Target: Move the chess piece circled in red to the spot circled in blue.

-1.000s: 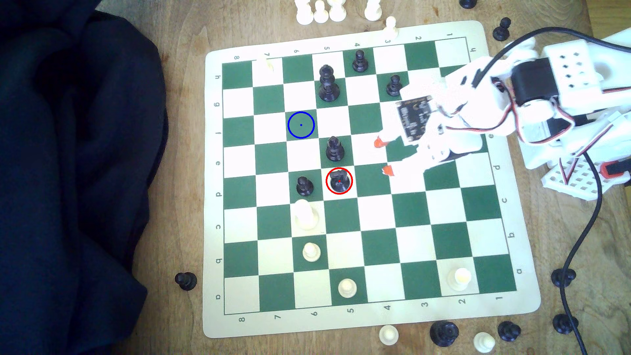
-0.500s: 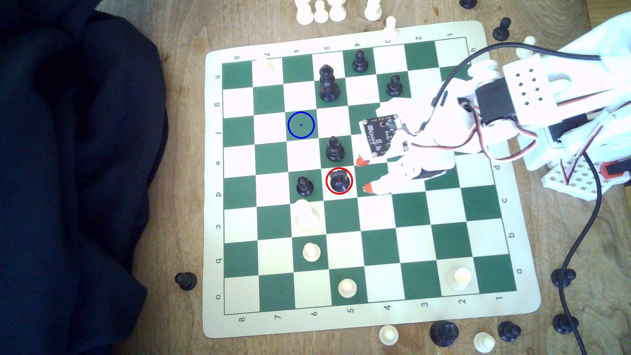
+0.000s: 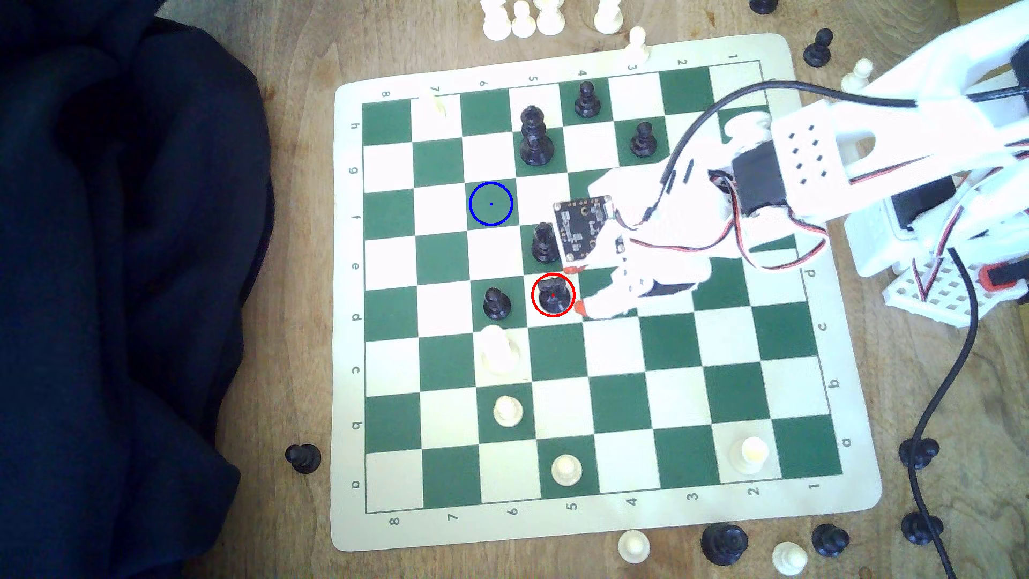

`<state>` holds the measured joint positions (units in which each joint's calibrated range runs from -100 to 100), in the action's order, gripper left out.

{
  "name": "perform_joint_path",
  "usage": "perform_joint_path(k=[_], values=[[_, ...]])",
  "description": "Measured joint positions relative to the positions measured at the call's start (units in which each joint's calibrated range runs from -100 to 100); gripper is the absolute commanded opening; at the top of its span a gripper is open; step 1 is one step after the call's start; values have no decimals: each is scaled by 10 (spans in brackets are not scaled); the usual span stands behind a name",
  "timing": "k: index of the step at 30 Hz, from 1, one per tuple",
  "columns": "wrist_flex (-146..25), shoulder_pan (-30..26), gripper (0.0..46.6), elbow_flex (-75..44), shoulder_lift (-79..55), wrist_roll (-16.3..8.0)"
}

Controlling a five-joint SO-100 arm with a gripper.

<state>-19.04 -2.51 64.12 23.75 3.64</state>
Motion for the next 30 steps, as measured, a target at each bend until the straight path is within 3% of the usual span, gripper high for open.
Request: perform_joint_path(k=[22, 27, 30], values=[[51, 0, 101, -22, -41, 0], [61, 0, 66, -22, -57, 0], [63, 0, 3, -22, -64, 0]])
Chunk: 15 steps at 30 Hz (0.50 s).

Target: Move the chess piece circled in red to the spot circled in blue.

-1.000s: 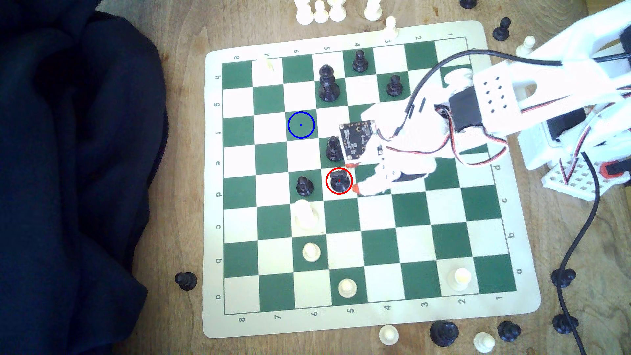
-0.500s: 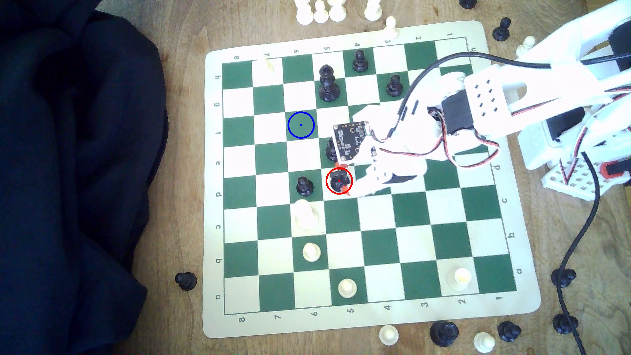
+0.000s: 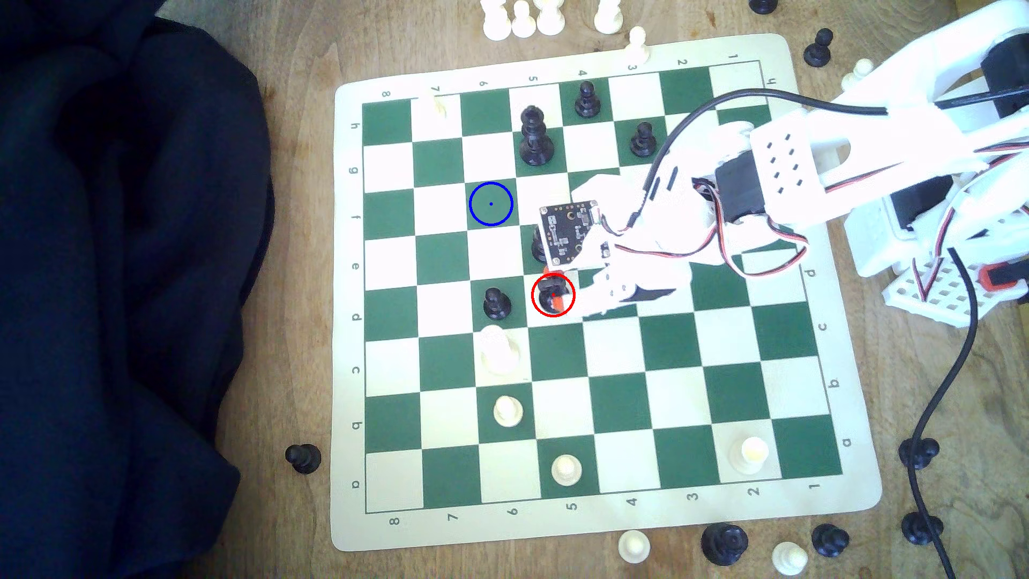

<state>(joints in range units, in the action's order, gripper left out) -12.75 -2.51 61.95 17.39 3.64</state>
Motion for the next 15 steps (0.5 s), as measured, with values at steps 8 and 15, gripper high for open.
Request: perform_joint_path(k=[8, 15], values=[[-7, -1, 3, -9, -2, -2], [-155, -11, 3, -112, 24, -45]])
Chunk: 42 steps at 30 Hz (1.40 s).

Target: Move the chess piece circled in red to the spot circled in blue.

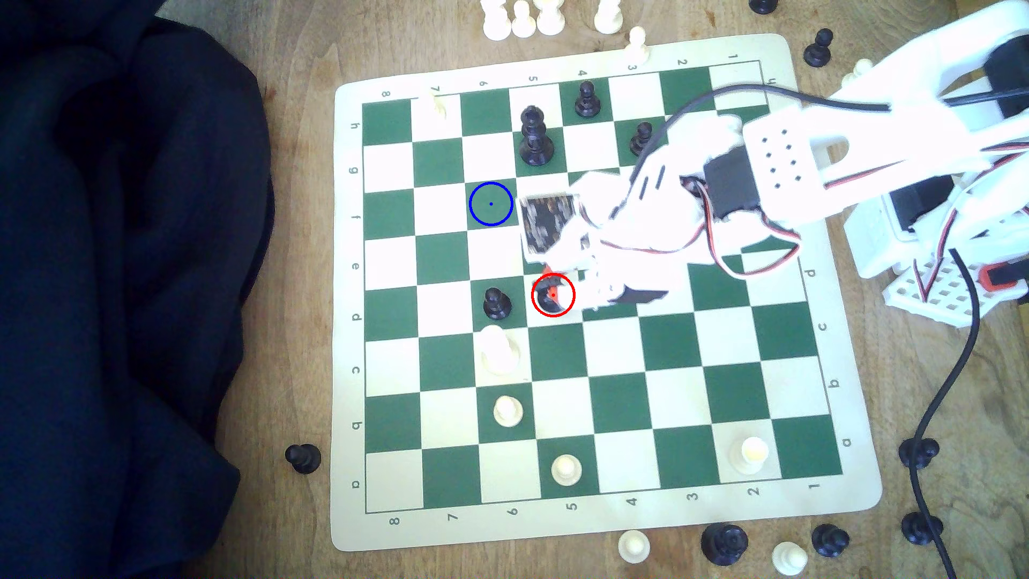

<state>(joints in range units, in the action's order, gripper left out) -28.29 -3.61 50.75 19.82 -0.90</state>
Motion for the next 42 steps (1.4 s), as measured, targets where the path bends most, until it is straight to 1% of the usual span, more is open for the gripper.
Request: perform_joint_path(k=[3, 6, 7, 10, 15, 18, 25, 34, 42], values=[[-51, 4, 3, -52, 14, -18], [-68, 16, 3, -74, 23, -29], [-73, 21, 3, -84, 25, -37], [-73, 30, 3, -89, 29, -44], [-57, 60, 3, -89, 34, -46], [-42, 84, 3, -110, 23, -51], [29, 121, 3, -133, -72, -52], [97, 128, 3, -137, -156, -51], [120, 133, 3, -137, -195, -43]])
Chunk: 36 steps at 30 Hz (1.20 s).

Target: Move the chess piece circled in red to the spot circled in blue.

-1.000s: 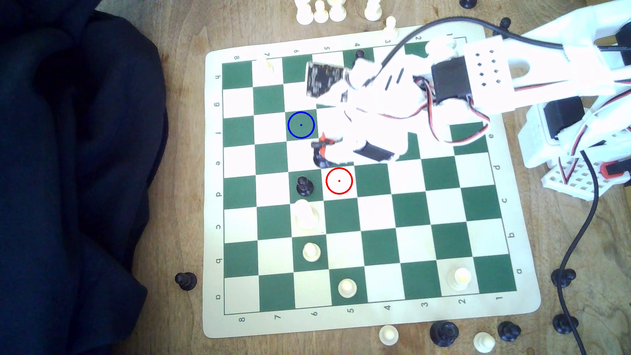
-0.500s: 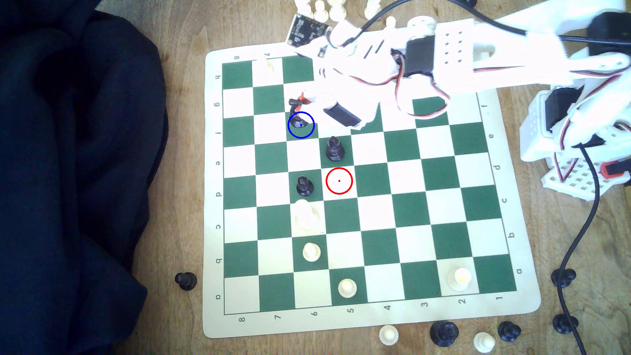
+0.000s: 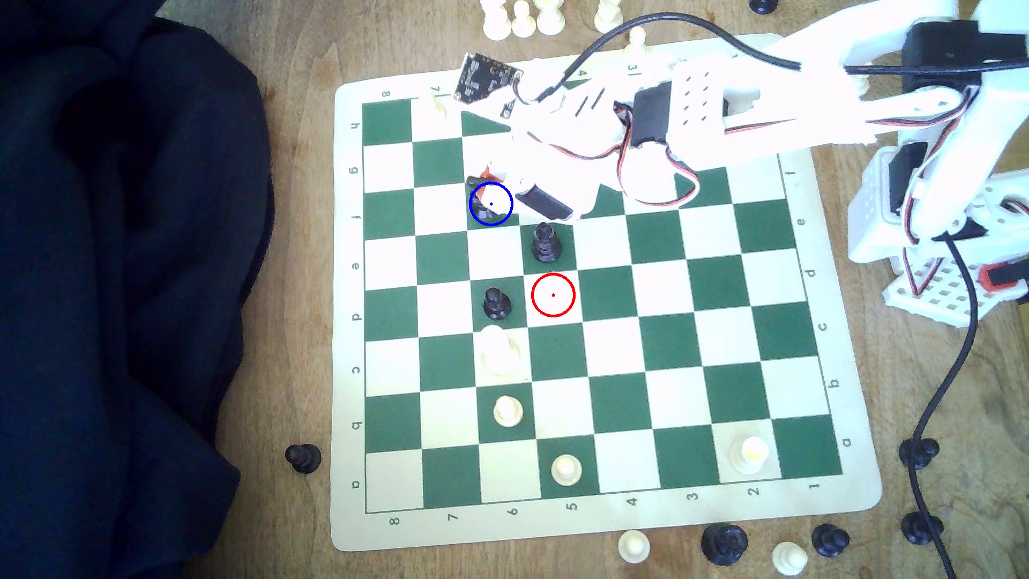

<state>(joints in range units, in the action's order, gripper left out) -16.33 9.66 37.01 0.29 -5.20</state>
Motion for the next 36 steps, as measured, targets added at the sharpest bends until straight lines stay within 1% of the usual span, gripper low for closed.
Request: perform_joint_path(k=[12, 15, 20, 21, 25, 26, 32, 36], values=[[14, 8, 3, -1, -26, 7], [14, 8, 3, -1, -28, 13], [14, 7, 69, -1, -28, 19], [14, 7, 107, -1, -28, 20], [14, 7, 147, -1, -28, 26], [14, 7, 163, -1, -28, 27], [-12, 7, 170, -1, -28, 27], [-53, 7, 171, -1, -18, 33]])
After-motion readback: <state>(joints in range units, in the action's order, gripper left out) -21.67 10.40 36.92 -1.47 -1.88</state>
